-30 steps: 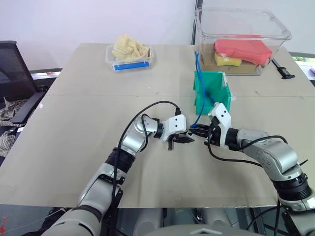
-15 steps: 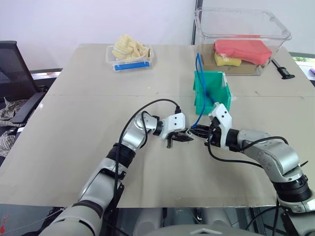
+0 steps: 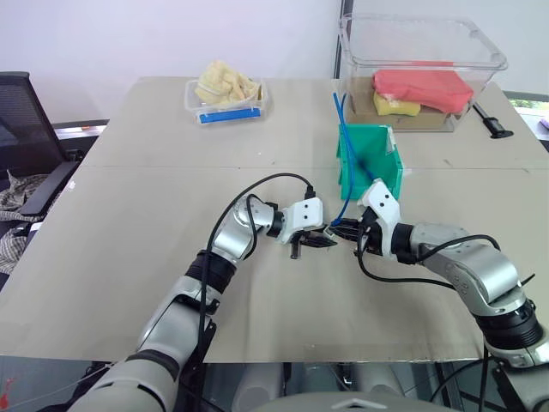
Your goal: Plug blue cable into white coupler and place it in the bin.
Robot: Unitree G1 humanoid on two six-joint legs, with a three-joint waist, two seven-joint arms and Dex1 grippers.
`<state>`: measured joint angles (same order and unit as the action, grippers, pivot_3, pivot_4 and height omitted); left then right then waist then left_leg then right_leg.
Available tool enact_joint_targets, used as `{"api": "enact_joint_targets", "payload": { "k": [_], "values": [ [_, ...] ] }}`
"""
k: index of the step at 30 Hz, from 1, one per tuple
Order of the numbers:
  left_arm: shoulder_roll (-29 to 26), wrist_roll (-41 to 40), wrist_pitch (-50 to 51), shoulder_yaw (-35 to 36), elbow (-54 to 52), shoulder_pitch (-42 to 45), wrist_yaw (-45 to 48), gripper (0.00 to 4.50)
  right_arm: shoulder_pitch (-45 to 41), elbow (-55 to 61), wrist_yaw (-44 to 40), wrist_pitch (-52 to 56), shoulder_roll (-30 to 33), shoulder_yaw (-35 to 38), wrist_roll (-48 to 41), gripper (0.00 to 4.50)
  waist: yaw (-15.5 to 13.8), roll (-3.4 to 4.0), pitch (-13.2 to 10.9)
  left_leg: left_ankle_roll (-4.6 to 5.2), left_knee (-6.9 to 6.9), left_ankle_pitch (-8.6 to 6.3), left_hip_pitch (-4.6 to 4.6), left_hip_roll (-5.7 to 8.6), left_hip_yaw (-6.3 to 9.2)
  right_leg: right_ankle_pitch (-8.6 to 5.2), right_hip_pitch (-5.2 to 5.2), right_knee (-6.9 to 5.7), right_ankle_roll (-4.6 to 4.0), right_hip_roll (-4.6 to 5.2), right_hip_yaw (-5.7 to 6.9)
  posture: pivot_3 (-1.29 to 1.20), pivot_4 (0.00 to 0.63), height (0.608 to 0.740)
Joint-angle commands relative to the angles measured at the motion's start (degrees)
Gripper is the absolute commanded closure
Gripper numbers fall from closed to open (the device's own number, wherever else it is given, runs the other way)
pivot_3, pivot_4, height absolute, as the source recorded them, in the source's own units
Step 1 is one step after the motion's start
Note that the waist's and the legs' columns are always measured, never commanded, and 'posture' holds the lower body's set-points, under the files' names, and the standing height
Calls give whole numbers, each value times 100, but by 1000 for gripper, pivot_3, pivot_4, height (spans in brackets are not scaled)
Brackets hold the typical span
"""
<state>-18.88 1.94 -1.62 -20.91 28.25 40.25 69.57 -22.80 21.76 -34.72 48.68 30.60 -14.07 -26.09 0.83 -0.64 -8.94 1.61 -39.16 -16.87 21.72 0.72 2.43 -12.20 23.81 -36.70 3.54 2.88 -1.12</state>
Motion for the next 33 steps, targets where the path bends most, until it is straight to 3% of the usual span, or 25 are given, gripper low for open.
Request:
{"api": "enact_joint_targets", "payload": {
  "k": [1,14,24,33],
  "values": [
    [-29,71,7,-76,-56,-56,-19,3760,-50,-118,-113,284,141,-407,241,4500,0,-2,3,0,0,0,-1,0,1,0,-1,-1,0,0,0,0,150,739],
    [25,76,109,-63,-184,-107,-166,3760,-501,-693,-441,442,224,-1347,1004,4500,20,-18,35,0,4,0,-62,-2,0,-1,-53,-2,-1,-2,-3,0,150,739],
    [55,-6,332,32,-298,-199,-335,3760,79,-252,-157,934,-740,9,109,4500,14,-27,46,0,12,-1,-86,-6,-3,-2,-70,-1,-2,-2,-11,0,150,739],
    [61,-32,408,28,-338,-199,-308,3760,643,-5,94,732,-715,-107,405,4500,-9,-23,44,0,25,-1,-77,-2,-3,-2,-67,18,0,3,-8,0,150,739]
  ]
}}
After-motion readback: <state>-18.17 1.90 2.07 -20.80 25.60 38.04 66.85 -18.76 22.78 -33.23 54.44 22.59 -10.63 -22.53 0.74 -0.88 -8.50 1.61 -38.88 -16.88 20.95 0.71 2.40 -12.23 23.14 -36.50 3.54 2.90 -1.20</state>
